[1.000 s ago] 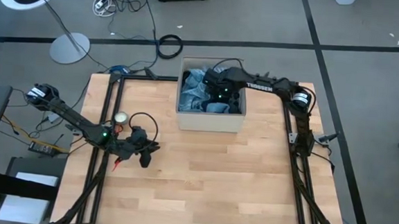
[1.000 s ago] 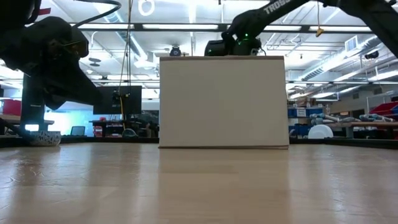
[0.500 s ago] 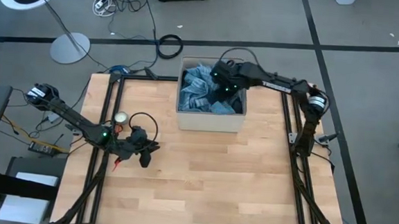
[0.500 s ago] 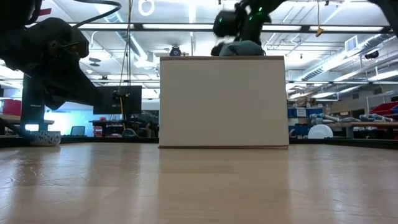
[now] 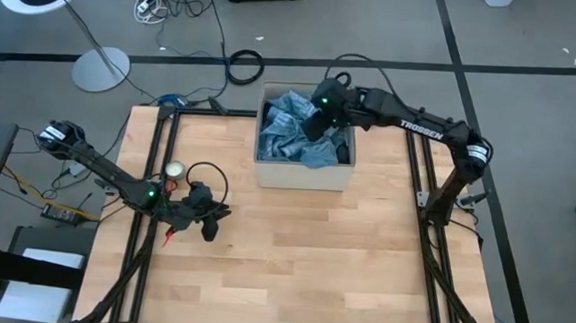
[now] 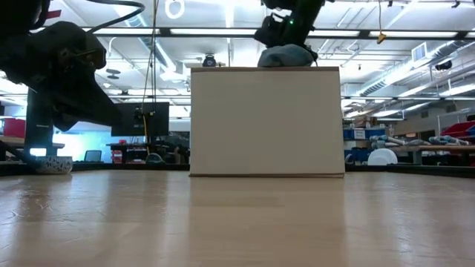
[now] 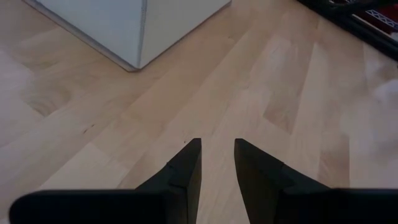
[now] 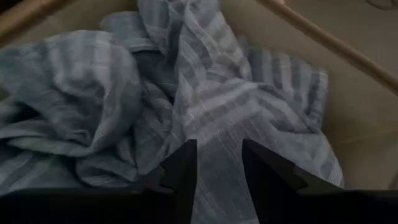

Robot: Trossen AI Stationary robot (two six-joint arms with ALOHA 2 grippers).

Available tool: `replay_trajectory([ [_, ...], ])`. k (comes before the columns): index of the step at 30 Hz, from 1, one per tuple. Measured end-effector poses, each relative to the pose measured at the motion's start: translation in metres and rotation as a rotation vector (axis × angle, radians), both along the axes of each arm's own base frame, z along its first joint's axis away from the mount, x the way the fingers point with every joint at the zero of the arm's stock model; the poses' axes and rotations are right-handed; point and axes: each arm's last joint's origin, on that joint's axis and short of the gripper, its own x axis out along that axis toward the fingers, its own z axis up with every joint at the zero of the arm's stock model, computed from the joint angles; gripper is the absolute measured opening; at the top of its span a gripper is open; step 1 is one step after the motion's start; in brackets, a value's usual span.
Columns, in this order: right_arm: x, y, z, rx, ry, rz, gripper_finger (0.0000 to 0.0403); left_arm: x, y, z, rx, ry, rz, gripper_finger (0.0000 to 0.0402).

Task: Sort clothes
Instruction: Put the blue patterned cloth into the laundry bin

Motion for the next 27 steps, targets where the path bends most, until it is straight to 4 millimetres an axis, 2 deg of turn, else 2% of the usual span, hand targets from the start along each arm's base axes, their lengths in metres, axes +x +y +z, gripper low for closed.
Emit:
replay_trajectory([
  [6,0.010,0.015,0.003,0.006,-0.045,0.112,0.0130,0.000,0.000,-0.001,0.004,0.007,0.000,0.0101],
  [10,0.016,0.030,0.002,0.165,-0.109,0.251,0.0130,0.000,0.000,-0.001,0.004,0.008,0.000,0.0101],
  [15,0.017,0.043,0.001,0.347,-0.157,0.310,0.0130,0.000,0.000,-0.001,0.005,0.008,0.000,0.0101],
  [21,0.017,0.047,0.006,0.347,-0.187,0.342,0.0130,-0.001,0.001,-0.001,0.018,0.011,0.010,0.0101],
  [27,0.015,0.059,0.025,0.287,-0.279,0.421,0.0130,-0.001,0.001,-0.001,0.021,0.015,0.011,0.0101],
])
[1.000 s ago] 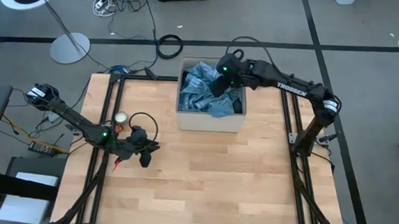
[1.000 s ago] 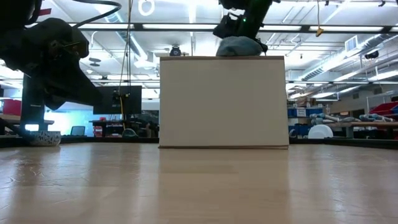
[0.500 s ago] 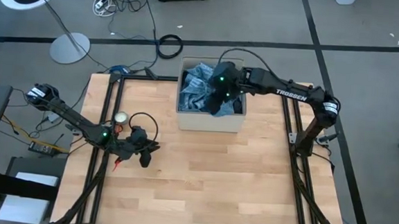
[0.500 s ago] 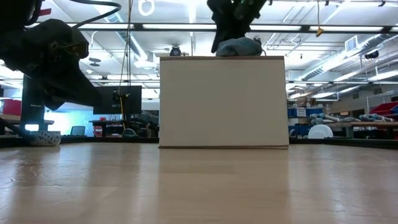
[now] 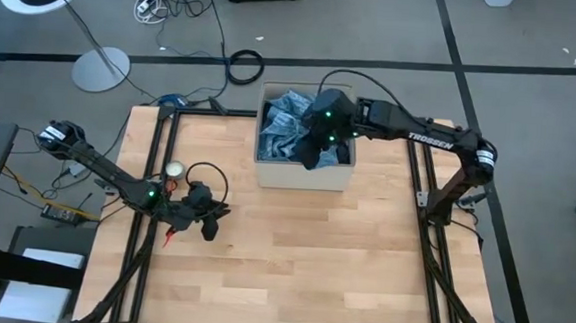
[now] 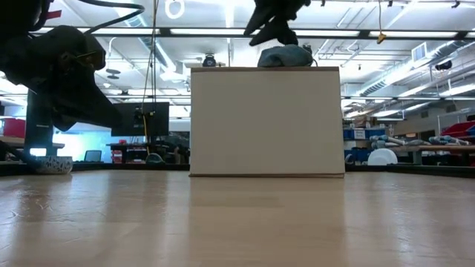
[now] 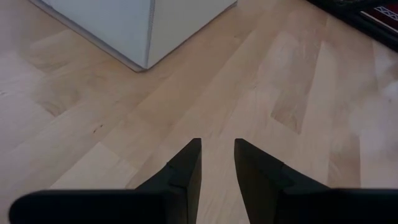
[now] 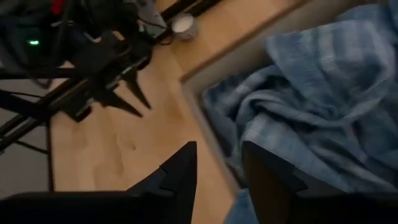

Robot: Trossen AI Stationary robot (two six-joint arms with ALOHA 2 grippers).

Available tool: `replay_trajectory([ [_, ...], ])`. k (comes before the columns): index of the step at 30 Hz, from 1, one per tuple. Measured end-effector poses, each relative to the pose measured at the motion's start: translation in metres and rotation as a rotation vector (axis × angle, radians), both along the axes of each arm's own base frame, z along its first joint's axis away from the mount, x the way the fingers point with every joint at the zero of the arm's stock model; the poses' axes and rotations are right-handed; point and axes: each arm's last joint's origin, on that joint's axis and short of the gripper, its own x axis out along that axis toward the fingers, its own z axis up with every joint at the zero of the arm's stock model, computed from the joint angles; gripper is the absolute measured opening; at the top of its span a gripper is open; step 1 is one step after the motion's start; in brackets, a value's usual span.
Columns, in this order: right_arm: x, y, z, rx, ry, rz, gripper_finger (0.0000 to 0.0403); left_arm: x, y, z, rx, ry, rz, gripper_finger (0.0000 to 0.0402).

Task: Sort clothes
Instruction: Put the blue patterned cloth into the laundry bin

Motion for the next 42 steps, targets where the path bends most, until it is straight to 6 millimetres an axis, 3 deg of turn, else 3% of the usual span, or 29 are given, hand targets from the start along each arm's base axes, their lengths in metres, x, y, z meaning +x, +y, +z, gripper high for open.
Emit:
replay_trajectory([
  [9,-0.013,0.026,-0.005,0.082,0.151,0.025,0.0130,0.000,0.000,0.000,0.002,0.004,0.001,0.0101],
  [14,-0.014,0.032,-0.007,-0.018,0.202,-0.044,0.0130,0.000,0.000,0.000,0.004,0.003,0.002,0.0101],
  [24,-0.019,-0.009,-0.027,-0.131,0.259,-0.263,0.0130,0.001,0.000,0.001,-0.002,-0.013,0.005,0.0101],
  [34,-0.005,-0.043,-0.085,-0.180,0.107,-0.259,0.0130,0.001,0.000,0.001,-0.003,-0.015,0.005,0.0101],
  [42,0.003,-0.063,-0.143,-0.146,0.265,-0.275,0.0130,0.001,0.000,0.001,-0.001,-0.012,0.006,0.0101],
])
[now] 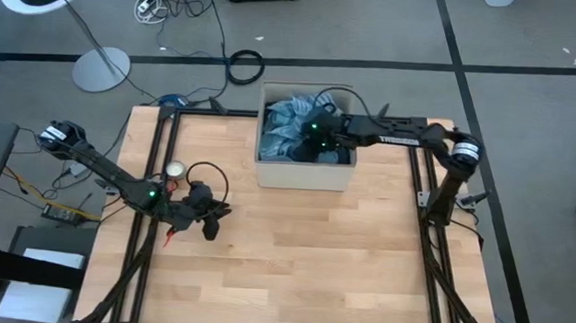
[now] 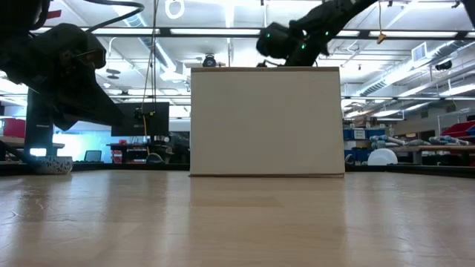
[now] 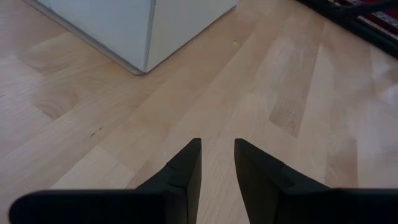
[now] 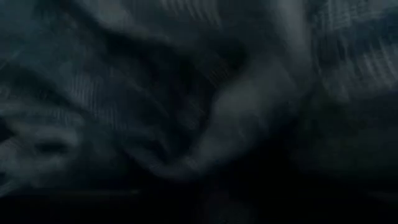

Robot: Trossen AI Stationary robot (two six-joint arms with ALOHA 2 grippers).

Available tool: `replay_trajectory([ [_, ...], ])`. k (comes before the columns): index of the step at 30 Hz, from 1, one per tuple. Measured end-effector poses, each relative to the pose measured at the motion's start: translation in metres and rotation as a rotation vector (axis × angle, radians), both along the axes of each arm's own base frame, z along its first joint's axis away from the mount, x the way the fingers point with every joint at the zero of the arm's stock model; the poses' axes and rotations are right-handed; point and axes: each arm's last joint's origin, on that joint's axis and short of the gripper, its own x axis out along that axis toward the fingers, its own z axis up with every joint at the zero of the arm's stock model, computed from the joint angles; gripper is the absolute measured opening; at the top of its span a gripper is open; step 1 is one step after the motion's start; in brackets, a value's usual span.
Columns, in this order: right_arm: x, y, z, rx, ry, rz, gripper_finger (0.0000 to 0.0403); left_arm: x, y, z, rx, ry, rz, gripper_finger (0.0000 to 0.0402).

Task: Sort clothes
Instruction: Put the blue patterned cloth into the laundry bin

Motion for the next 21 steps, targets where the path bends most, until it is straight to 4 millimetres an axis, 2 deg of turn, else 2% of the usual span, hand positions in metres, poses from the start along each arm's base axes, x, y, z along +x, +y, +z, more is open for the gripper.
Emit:
replay_trajectory([
  [3,0.004,-0.006,-0.016,0.028,0.034,-0.014,0.0130,0.000,0.000,0.000,-0.001,-0.003,0.000,0.0101],
  [7,0.003,-0.008,-0.015,0.032,0.027,-0.007,0.0130,0.000,0.000,0.000,0.004,0.007,0.000,0.0101],
  [10,-0.001,-0.007,0.000,0.012,0.003,0.007,0.0130,0.000,0.000,0.000,0.002,0.004,0.000,0.0101],
  [16,-0.013,0.003,0.057,-0.046,-0.147,0.040,0.0130,0.000,0.000,0.000,0.002,0.004,0.000,0.0101],
  [21,-0.030,0.014,0.095,-0.108,-0.243,0.076,0.0130,0.000,0.000,0.001,-0.004,-0.008,0.000,0.0101],
])
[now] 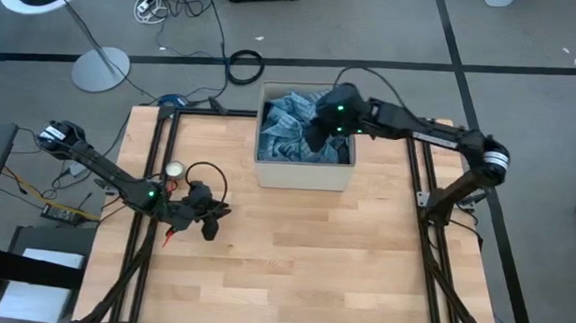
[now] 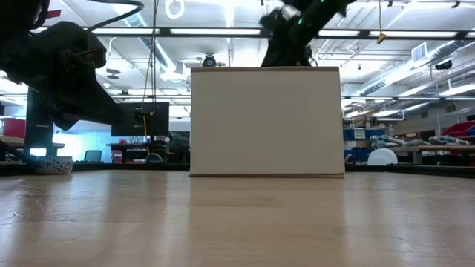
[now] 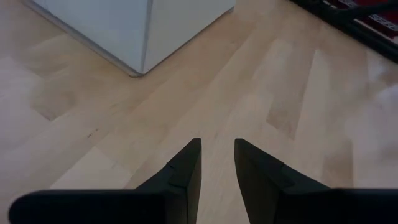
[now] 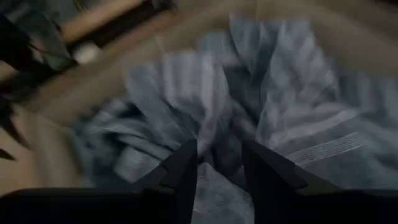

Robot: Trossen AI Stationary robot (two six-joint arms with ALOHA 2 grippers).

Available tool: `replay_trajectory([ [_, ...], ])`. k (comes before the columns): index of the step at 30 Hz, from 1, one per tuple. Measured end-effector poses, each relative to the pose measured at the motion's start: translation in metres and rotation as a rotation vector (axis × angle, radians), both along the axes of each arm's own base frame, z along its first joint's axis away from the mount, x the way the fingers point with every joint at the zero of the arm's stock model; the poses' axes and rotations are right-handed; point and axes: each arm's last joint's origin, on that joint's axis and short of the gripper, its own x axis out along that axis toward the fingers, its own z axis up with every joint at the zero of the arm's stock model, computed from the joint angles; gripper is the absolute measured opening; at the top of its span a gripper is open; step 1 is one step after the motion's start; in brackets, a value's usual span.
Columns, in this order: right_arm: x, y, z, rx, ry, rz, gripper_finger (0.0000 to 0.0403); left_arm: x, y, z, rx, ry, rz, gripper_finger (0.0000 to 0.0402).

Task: Sort clothes
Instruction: Put the blue patterned cloth into the laundry bin, then return to Home Position

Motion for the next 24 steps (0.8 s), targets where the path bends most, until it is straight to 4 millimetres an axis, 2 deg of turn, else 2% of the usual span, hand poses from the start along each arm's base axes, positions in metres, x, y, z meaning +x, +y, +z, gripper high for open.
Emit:
replay_trajectory([
  [5,-0.021,0.012,0.032,-0.056,-0.087,0.034,0.0130,0.000,0.000,0.000,0.003,0.006,0.000,0.0101],
  [9,-0.046,0.023,0.056,-0.063,-0.140,0.044,0.0130,-0.001,0.001,-0.002,0.018,0.025,-0.004,0.0101],
  [13,-0.077,0.038,0.069,-0.013,-0.128,0.044,0.0130,-0.001,0.001,-0.002,0.073,0.043,-0.032,0.0101],
  [18,-0.112,0.062,0.076,0.022,-0.055,0.107,0.0130,0.005,0.005,0.005,0.240,0.017,-0.091,0.0101],
  [24,-0.138,0.084,0.063,0.033,-0.029,0.177,0.0130,0.015,0.017,0.015,0.387,-0.022,-0.118,0.0101],
])
